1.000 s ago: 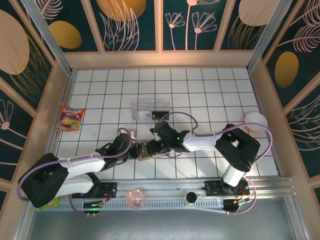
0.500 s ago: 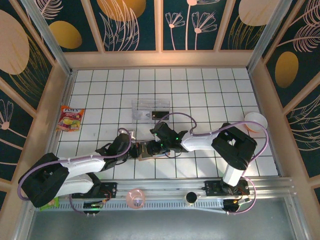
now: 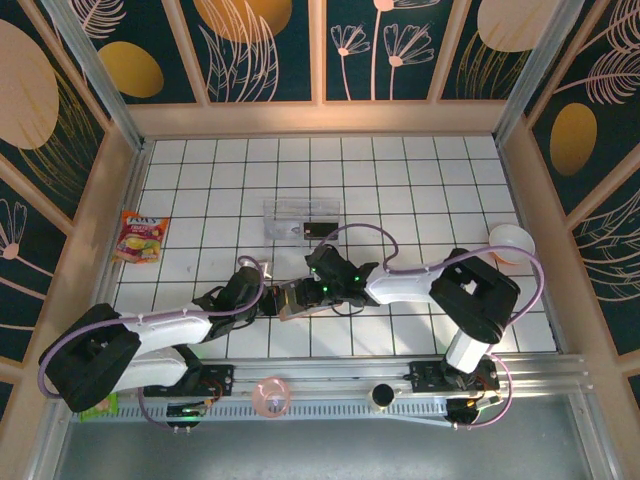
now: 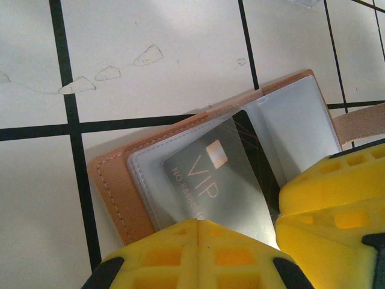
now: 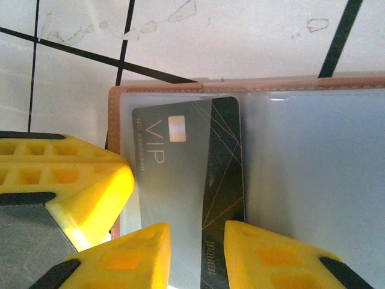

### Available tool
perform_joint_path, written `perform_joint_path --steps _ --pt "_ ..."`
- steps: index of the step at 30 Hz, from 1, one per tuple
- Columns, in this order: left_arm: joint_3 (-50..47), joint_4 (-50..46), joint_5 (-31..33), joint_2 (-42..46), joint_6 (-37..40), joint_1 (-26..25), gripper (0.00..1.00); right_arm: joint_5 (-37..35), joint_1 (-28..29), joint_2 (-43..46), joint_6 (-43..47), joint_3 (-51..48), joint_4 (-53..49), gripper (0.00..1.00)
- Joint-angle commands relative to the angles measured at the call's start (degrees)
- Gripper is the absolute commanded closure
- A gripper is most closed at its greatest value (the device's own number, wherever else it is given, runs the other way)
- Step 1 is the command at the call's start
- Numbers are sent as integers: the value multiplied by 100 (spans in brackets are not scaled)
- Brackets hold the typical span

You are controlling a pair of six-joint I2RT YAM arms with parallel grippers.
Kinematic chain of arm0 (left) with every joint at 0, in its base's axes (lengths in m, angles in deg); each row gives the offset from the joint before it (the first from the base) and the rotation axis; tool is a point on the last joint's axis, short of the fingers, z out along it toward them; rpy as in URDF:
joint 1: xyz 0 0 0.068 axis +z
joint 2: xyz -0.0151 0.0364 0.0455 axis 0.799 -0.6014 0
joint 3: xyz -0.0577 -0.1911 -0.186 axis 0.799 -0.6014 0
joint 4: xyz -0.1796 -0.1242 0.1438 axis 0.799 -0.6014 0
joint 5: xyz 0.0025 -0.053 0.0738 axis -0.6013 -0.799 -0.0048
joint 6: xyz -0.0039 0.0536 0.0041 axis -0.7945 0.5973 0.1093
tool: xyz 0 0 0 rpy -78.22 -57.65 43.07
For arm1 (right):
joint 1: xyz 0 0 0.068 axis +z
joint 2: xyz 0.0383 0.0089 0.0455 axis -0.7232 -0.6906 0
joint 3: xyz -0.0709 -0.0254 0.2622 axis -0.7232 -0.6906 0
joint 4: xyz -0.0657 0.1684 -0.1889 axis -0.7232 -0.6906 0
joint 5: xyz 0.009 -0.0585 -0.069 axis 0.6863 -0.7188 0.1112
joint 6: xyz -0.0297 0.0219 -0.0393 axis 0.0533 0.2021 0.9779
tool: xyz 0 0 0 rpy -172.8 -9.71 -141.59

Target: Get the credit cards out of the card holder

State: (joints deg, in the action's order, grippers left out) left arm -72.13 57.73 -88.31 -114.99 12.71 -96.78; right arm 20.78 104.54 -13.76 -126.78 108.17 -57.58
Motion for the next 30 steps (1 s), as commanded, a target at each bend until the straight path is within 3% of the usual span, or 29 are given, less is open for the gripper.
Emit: perform_joint_path --steps 1,5,12,30 --pt "-3 -161 -49 -69 126 51 100 -36 38 184 172 -35 -166 68" --pt "86 -313 21 13 249 52 100 124 48 329 759 249 -436 68" --pt "246 -474 126 -16 381 50 100 546 -415 59 1291 633 -905 70" --pt "283 -457 119 -188 364 51 100 1049 -662 -506 1225 456 -593 72"
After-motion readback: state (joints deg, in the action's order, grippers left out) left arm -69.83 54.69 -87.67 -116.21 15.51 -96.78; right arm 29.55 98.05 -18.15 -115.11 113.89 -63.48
